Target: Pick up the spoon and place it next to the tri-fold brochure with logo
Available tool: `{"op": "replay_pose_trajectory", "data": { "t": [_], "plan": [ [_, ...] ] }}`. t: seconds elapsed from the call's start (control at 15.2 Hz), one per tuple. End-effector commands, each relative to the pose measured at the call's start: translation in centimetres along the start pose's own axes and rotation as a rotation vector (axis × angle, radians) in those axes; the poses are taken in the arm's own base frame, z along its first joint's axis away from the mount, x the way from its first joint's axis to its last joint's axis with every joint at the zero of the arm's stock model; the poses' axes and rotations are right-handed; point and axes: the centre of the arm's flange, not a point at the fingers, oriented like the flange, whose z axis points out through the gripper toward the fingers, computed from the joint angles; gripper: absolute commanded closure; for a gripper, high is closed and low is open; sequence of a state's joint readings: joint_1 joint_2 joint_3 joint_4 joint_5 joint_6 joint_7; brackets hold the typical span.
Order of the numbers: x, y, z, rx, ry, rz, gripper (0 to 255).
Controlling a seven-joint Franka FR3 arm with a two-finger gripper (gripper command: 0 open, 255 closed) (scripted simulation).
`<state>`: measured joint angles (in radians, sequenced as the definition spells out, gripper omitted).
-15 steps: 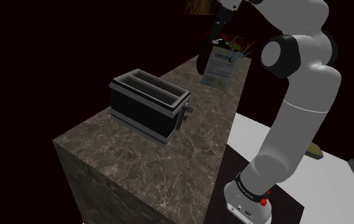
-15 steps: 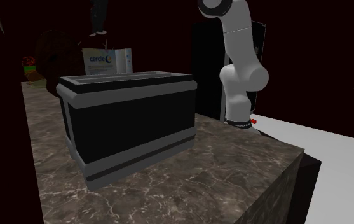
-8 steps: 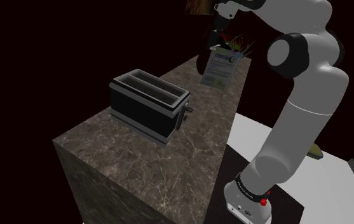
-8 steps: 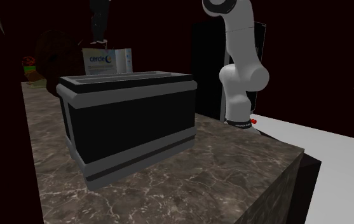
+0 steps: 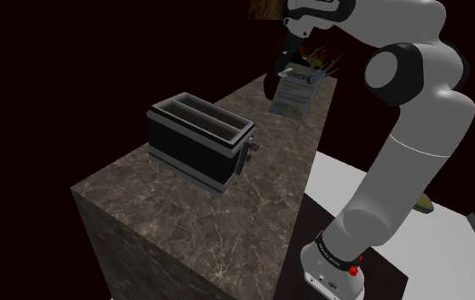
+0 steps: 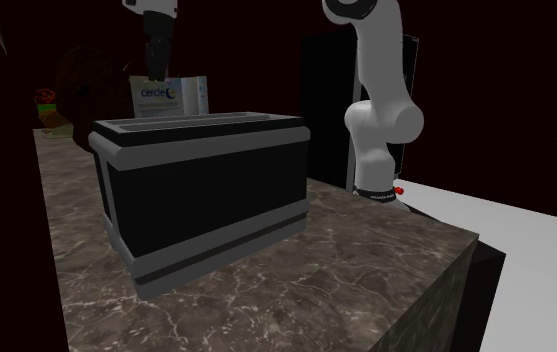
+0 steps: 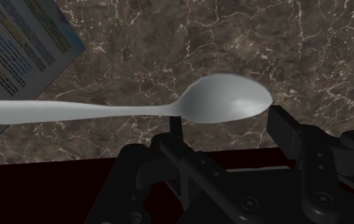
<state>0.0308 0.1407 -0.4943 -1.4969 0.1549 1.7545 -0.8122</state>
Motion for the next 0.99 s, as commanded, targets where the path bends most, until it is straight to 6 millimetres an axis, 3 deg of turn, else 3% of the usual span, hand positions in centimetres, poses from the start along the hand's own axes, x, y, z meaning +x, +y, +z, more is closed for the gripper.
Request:
{"op": "replay_pose_trajectory", "data": {
  "t": [0.0,0.92],
  "plan": [
    [-0.2,0.0,1.1,0.0,0.0,0.0,255],
    [-1.3,-0.3,8.4,0.0,0.0,0.0,255]
  ]
}}
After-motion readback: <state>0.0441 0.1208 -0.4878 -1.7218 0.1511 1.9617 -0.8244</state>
